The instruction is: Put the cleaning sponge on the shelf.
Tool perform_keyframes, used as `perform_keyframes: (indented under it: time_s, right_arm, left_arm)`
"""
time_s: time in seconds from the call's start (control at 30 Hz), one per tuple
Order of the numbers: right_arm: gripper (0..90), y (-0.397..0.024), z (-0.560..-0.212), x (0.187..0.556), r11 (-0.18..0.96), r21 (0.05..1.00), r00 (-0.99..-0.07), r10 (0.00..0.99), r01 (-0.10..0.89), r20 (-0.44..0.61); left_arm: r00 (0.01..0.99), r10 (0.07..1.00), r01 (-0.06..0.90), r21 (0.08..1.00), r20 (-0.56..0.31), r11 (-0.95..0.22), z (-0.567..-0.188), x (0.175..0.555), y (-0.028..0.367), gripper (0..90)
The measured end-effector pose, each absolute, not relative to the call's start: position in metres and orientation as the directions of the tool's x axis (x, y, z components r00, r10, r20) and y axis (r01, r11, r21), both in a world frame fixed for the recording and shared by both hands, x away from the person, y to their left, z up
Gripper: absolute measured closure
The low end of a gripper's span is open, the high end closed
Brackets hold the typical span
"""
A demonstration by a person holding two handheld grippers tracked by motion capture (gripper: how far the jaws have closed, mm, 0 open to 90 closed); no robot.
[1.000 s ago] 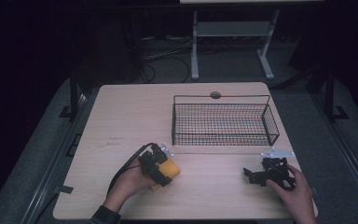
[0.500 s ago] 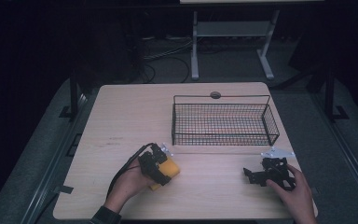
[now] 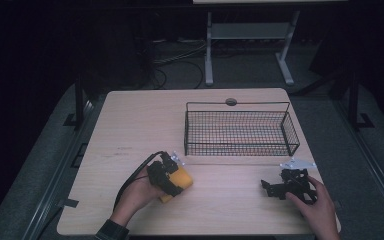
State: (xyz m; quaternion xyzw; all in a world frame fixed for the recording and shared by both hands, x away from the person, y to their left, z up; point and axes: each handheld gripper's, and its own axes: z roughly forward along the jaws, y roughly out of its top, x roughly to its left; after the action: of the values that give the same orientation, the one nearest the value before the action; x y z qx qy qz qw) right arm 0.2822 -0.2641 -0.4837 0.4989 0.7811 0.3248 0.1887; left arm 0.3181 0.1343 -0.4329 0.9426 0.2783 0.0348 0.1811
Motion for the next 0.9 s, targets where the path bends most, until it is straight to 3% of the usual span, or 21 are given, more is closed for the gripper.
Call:
perform_keyframes:
  time_s: [0.9]
  right_arm:
    - [0.0, -0.264, -0.484, 0.282, 0.292, 0.696, -0.432, 0.901, 0.656, 0.029]
  left_arm:
    - [0.847, 0.528, 0.508, 0.369, -0.053, -0.778, -0.400, 0.335, 0.139, 22.9]
